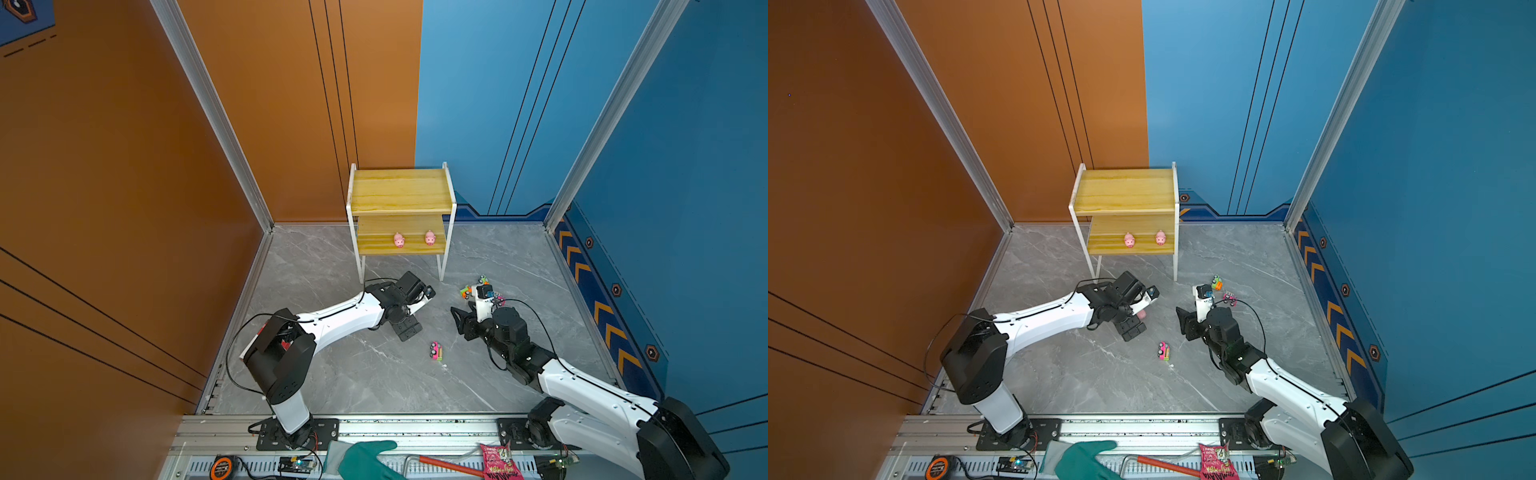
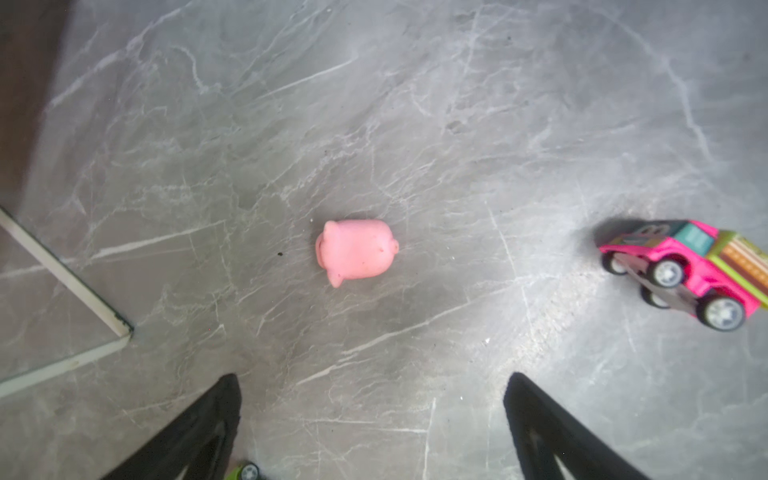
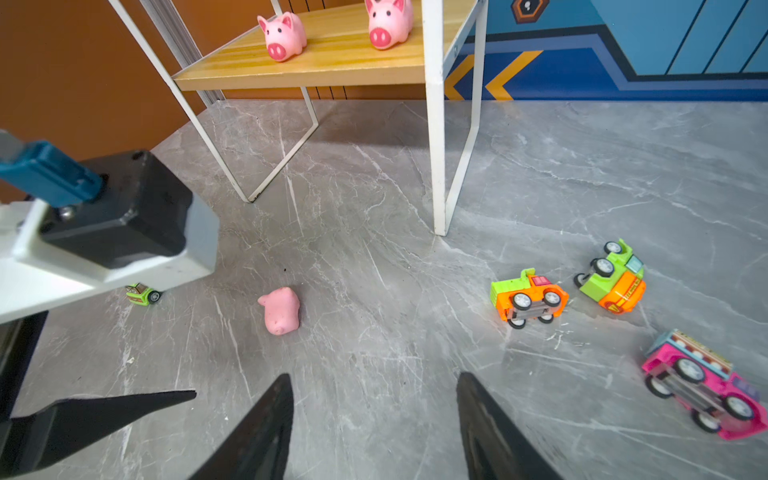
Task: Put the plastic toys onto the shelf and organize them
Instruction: 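Grasp the small pig with the left gripper while the right arm draws back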
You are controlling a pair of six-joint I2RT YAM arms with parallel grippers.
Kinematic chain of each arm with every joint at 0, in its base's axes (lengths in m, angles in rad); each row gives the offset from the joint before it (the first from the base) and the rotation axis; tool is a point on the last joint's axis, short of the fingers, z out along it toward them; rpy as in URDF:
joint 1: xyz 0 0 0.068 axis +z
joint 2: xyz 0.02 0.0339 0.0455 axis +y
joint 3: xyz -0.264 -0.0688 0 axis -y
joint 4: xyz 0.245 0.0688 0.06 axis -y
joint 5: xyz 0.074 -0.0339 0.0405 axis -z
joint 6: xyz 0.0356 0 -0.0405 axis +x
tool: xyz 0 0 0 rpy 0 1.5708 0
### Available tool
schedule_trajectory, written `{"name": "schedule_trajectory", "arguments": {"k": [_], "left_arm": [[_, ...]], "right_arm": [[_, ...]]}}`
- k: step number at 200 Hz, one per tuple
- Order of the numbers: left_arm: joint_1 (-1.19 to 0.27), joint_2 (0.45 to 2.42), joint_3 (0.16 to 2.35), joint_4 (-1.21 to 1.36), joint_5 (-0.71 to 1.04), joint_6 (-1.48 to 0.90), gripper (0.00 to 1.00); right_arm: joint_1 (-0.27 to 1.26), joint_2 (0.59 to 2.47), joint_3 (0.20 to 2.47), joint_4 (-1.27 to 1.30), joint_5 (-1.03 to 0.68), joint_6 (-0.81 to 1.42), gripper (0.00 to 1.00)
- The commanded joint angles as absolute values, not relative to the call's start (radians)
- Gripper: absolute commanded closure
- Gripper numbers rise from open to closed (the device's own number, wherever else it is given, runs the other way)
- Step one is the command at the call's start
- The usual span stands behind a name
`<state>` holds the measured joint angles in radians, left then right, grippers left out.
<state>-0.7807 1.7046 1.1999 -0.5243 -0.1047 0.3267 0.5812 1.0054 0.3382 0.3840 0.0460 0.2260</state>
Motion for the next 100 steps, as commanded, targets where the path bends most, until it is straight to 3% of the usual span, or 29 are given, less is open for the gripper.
{"name": "schedule_trajectory", "arguments": {"k": [1, 60, 100], "left_arm": [[-0.714, 1.646, 1.146, -0.479, 0.098, 0.555, 0.01], [-0.642, 1.690, 1.101, -0.432, 0.300, 0.854, 0.01], [-0.632, 1.778, 1.160, -0.435, 0.297, 0.927, 0.01]], "right_arm": [[0.575, 0.978, 0.307, 0.448, 0.035, 0.165, 0.38], [0.584, 0.961, 0.287, 0.477, -0.102, 0.066, 0.39], [0.584, 0.940, 0.273, 0.504, -0.223, 0.010, 0.40]]}}
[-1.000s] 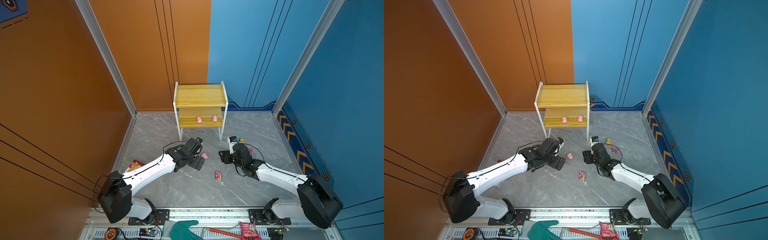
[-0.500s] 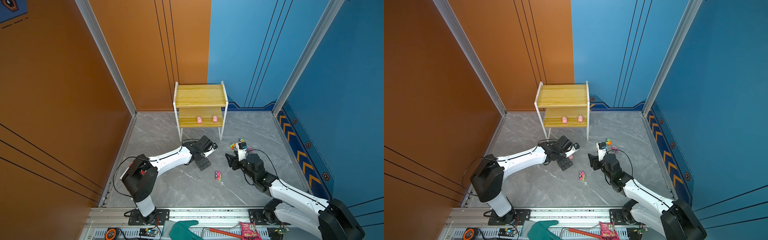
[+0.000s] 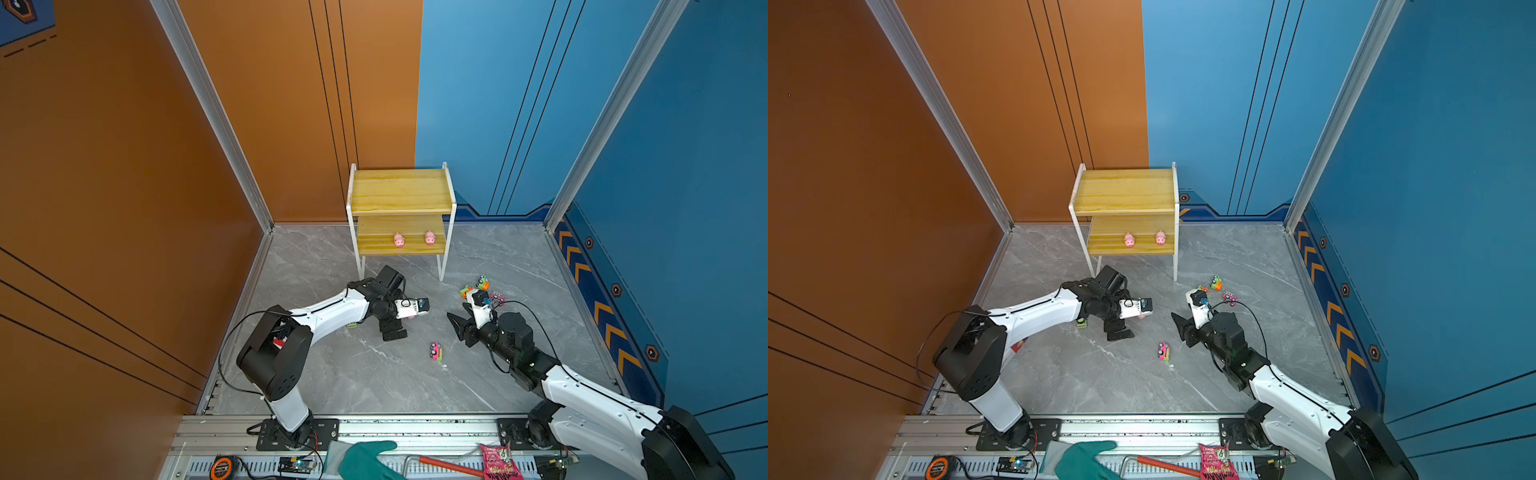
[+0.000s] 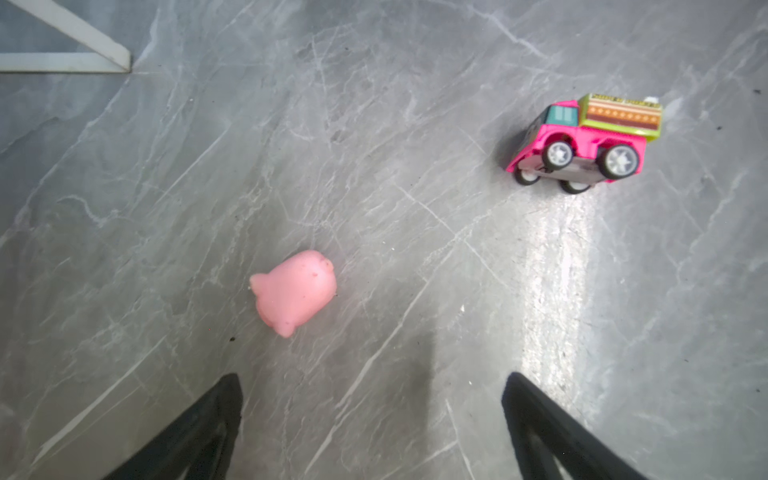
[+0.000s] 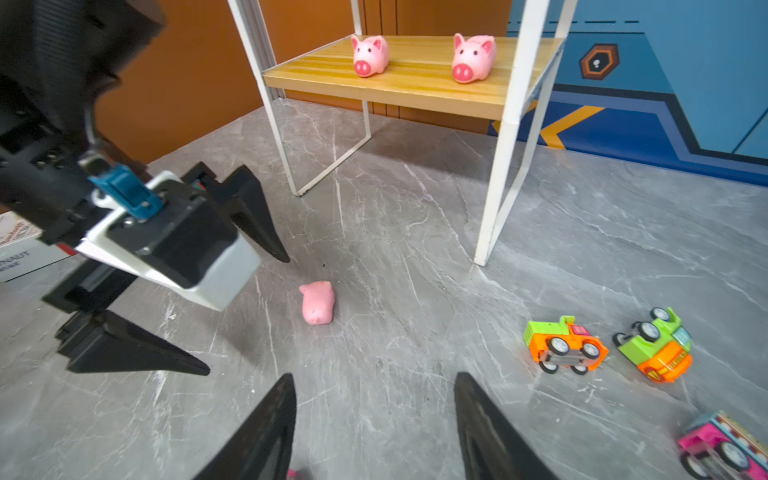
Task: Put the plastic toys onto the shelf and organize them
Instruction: 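Grasp the small pig with the left gripper while the right arm draws back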
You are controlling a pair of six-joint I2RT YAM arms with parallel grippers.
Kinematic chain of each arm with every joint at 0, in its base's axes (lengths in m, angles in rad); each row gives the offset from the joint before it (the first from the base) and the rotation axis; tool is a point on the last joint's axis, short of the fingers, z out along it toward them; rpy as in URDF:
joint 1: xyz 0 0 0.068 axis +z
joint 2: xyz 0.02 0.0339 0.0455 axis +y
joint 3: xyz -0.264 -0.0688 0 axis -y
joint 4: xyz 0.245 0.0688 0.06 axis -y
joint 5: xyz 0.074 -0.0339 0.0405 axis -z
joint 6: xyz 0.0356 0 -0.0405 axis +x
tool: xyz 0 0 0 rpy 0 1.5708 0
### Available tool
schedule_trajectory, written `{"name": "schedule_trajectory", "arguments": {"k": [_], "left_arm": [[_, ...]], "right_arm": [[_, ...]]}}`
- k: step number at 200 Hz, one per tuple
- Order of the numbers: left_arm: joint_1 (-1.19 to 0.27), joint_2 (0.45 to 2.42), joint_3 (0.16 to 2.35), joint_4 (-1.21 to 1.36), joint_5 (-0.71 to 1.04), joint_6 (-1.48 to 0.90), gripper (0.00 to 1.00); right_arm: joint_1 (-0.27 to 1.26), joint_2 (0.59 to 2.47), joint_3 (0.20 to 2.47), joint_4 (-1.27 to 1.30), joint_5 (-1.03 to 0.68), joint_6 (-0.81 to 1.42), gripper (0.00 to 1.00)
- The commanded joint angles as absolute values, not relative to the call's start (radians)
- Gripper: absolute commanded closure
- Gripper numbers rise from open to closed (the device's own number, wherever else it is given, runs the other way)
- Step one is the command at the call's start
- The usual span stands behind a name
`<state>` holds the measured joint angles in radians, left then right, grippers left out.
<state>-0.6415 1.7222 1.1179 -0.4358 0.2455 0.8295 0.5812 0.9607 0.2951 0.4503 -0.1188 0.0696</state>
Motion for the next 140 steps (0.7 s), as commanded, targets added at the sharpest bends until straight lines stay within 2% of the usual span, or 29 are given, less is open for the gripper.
{"name": "schedule_trajectory", "arguments": {"k": [1, 38, 93, 116, 121, 140], "left_arm": [[-0.632, 1.780, 1.162, -0.435, 0.295, 0.929, 0.01], [-0.617, 1.853, 1.229, -0.434, 0.284, 0.966, 0.03], [-0.620, 1.951, 1.329, -0.479, 0.283, 0.988, 0.07], [-0.622, 1.964, 1.337, -0.498, 0.275, 0.989, 0.13], [-0.623, 1.965, 1.336, -0.503, 0.275, 0.989, 0.18], [-0.621, 1.962, 1.330, -0.510, 0.269, 0.989, 0.25]], "right_arm": [[0.584, 0.940, 0.271, 0.507, -0.227, 0.010, 0.40], [0.584, 0.962, 0.266, 0.543, -0.321, -0.004, 0.42], [0.566, 1.007, 0.261, 0.596, -0.330, 0.007, 0.42], [0.556, 1.010, 0.258, 0.612, -0.333, 0.016, 0.42], [0.552, 1.011, 0.257, 0.616, -0.333, 0.019, 0.42], [0.543, 1.009, 0.252, 0.630, -0.334, 0.029, 0.42]]}}
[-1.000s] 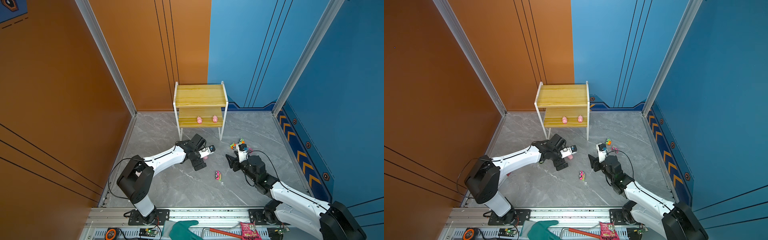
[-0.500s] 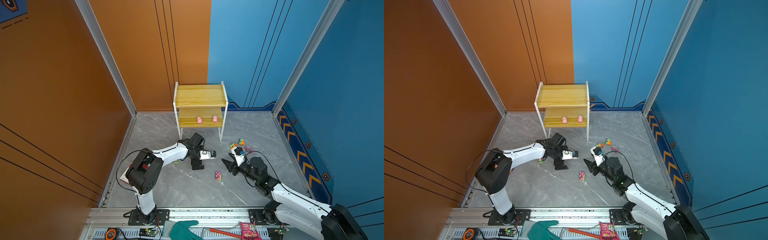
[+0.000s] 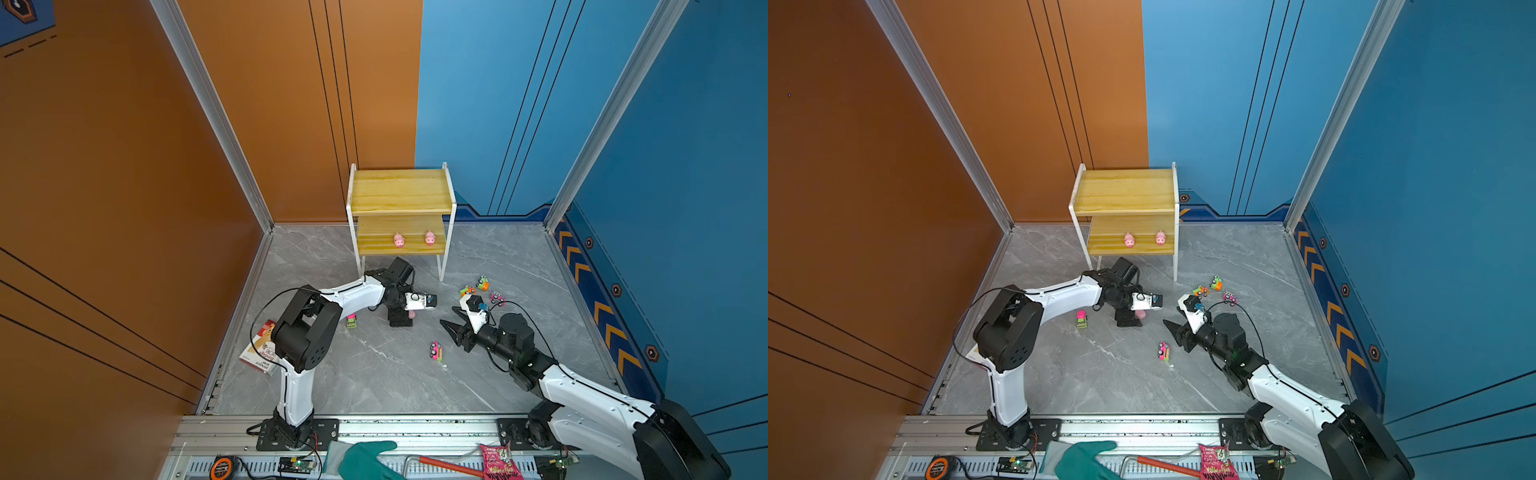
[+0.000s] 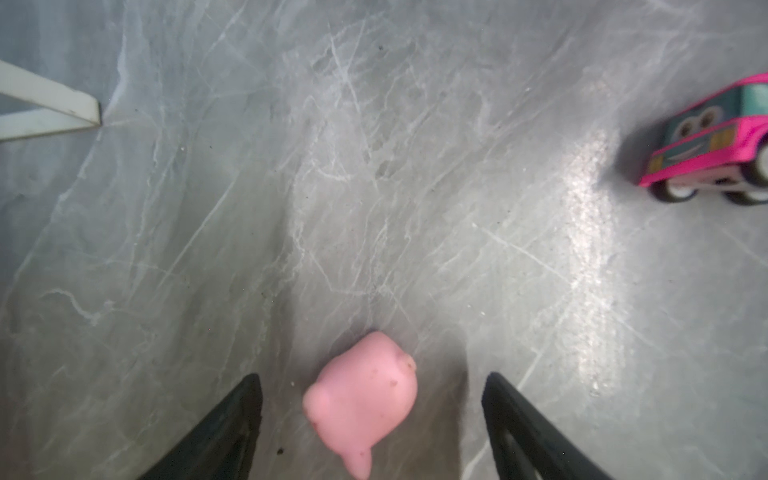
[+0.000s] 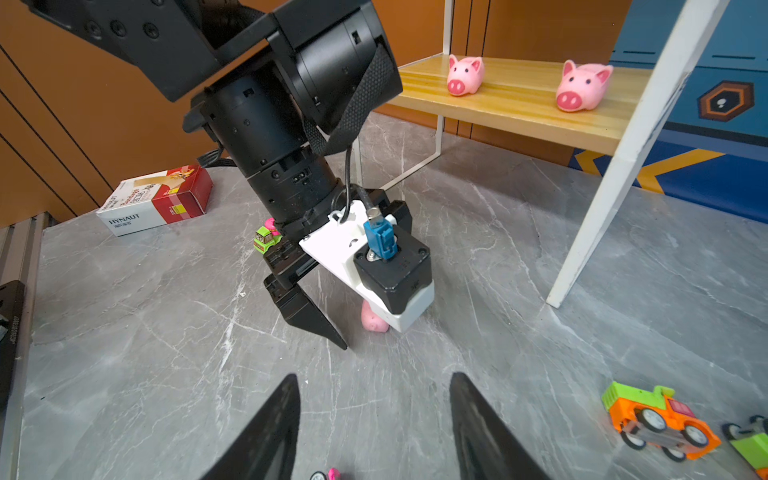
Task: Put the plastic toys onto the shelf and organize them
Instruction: 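Grasp the small pig with the left gripper while the right arm draws back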
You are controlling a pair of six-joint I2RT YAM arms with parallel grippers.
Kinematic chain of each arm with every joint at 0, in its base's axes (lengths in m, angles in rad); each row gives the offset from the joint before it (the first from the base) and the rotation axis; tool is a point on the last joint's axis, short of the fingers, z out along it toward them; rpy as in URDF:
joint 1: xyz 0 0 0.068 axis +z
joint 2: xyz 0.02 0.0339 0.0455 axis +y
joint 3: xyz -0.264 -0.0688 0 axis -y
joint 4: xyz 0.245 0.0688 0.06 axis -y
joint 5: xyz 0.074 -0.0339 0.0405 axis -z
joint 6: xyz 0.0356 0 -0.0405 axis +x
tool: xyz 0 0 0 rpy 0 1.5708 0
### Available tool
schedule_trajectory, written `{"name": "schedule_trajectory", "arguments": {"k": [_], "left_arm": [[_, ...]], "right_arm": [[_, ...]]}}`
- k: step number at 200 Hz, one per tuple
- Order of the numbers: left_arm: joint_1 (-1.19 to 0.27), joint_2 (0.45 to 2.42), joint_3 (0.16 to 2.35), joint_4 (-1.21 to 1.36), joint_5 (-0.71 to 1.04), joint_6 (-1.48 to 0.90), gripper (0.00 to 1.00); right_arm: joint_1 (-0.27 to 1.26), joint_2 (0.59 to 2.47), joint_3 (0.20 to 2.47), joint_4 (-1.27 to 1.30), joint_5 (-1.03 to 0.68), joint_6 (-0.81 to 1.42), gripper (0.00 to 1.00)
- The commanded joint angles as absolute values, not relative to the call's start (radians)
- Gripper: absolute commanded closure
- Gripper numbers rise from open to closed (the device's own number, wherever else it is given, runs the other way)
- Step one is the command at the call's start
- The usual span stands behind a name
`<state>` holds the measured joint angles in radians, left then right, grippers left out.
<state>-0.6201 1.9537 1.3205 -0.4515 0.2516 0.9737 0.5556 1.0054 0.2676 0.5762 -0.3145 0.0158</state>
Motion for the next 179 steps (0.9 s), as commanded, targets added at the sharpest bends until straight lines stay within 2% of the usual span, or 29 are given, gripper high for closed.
{"name": "schedule_trajectory", "arguments": {"k": [1, 28, 54, 91, 132, 179], "left_arm": [[-0.621, 1.963, 1.329, -0.510, 0.269, 0.989, 0.25], [-0.622, 1.970, 1.330, -0.510, 0.267, 0.980, 0.32], [-0.629, 1.989, 1.349, -0.498, 0.225, 0.939, 0.47], [-0.635, 1.985, 1.351, -0.464, 0.154, 0.847, 0.59], [-0.641, 1.918, 1.341, -0.451, 0.115, 0.662, 0.63], [-0.657, 1.838, 1.304, -0.455, 0.011, 0.300, 0.64]], "right_arm": [[0.543, 1.009, 0.252, 0.631, -0.334, 0.030, 0.42], [0.535, 1.011, 0.248, 0.645, -0.337, 0.041, 0.42], [0.535, 1.008, 0.247, 0.646, -0.332, 0.047, 0.42], [0.534, 0.996, 0.241, 0.650, -0.315, 0.051, 0.41], [0.534, 0.987, 0.233, 0.662, -0.296, 0.068, 0.41], [0.531, 0.941, 0.220, 0.647, -0.198, 0.093, 0.41]]}}
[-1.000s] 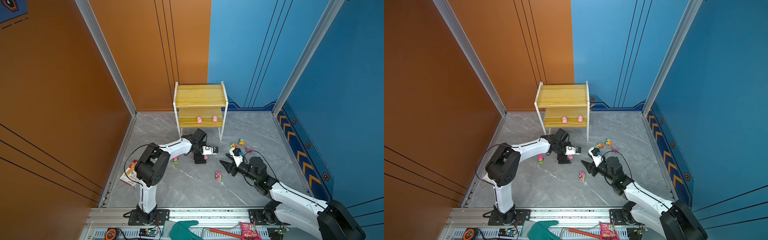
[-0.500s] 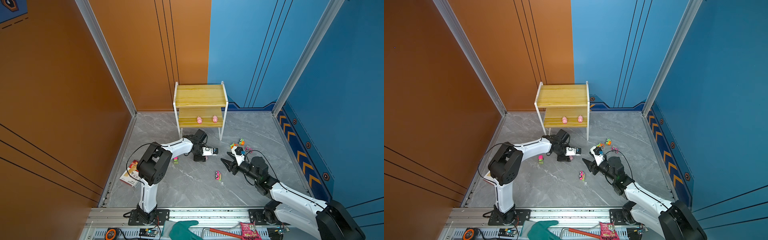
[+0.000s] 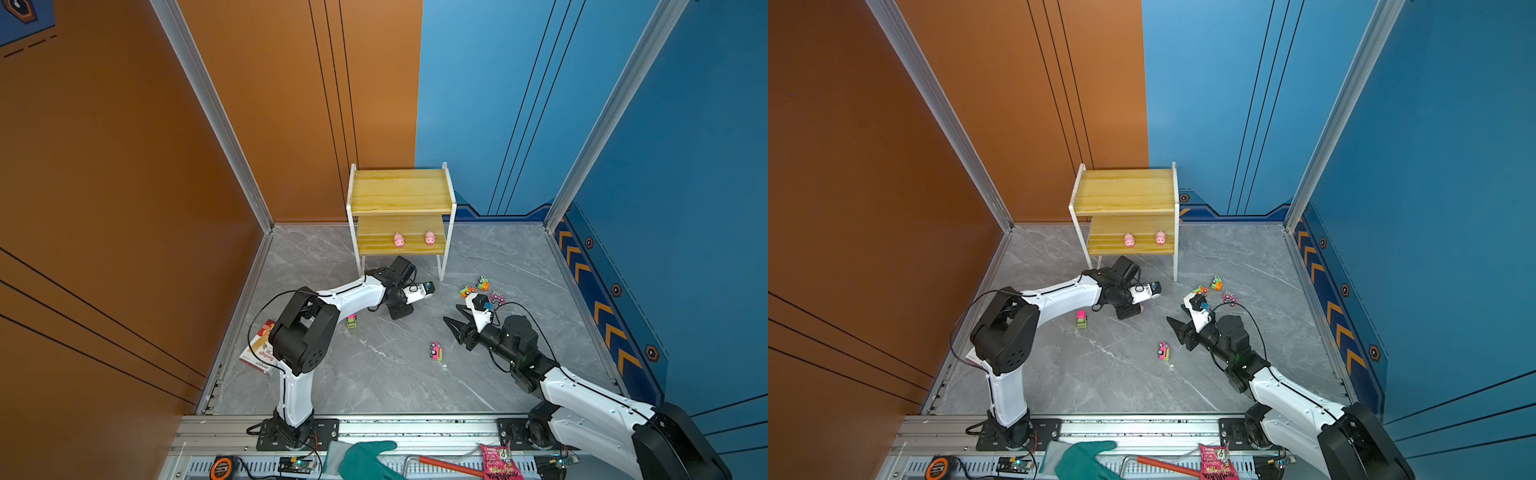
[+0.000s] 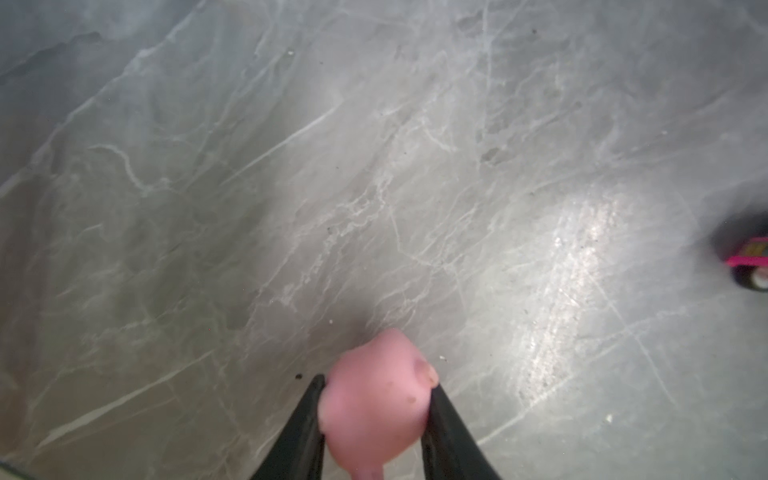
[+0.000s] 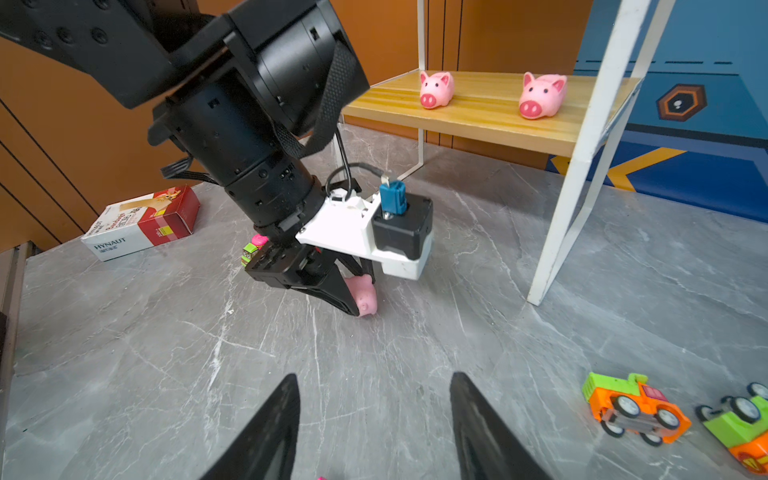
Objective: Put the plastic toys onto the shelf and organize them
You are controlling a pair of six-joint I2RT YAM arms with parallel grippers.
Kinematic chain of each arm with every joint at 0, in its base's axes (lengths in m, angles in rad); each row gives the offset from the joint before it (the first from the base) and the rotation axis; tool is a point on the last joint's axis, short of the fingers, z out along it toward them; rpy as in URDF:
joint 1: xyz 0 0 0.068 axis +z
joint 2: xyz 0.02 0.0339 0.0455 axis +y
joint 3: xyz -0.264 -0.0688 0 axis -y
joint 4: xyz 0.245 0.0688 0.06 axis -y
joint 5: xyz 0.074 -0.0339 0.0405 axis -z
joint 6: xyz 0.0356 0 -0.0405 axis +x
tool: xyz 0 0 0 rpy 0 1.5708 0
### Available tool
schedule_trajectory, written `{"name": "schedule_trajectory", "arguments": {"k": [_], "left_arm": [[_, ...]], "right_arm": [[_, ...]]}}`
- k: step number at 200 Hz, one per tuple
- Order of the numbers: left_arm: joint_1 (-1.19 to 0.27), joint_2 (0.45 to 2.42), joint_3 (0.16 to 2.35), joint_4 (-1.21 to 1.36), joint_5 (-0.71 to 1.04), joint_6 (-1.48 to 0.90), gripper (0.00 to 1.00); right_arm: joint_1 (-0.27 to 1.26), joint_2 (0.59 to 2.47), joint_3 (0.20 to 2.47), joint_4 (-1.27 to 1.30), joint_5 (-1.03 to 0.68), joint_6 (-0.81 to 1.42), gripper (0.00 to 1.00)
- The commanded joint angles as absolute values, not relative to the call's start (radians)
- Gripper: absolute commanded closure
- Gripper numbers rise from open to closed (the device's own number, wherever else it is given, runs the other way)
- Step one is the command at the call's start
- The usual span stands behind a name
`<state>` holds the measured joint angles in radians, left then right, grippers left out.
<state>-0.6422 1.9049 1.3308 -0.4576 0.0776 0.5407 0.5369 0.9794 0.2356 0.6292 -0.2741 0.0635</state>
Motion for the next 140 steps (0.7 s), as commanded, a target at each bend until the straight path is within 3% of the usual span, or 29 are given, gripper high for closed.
{"name": "schedule_trajectory", "arguments": {"k": [1, 15, 86, 140], "left_arm": [[-0.658, 1.836, 1.302, -0.456, 0.008, 0.294, 0.64], [-0.669, 1.809, 1.284, -0.462, -0.007, 0.201, 0.60], [-0.687, 1.813, 1.311, -0.607, -0.083, -0.289, 0.54], [-0.707, 1.894, 1.281, -0.634, -0.173, -0.492, 0.54]], "right_arm": [[0.531, 0.939, 0.220, 0.647, -0.196, 0.093, 0.41], [0.527, 0.920, 0.216, 0.637, -0.174, 0.104, 0.41], [0.514, 0.919, 0.227, 0.596, -0.175, 0.148, 0.41], [0.514, 0.932, 0.227, 0.617, -0.182, 0.158, 0.41]]}}
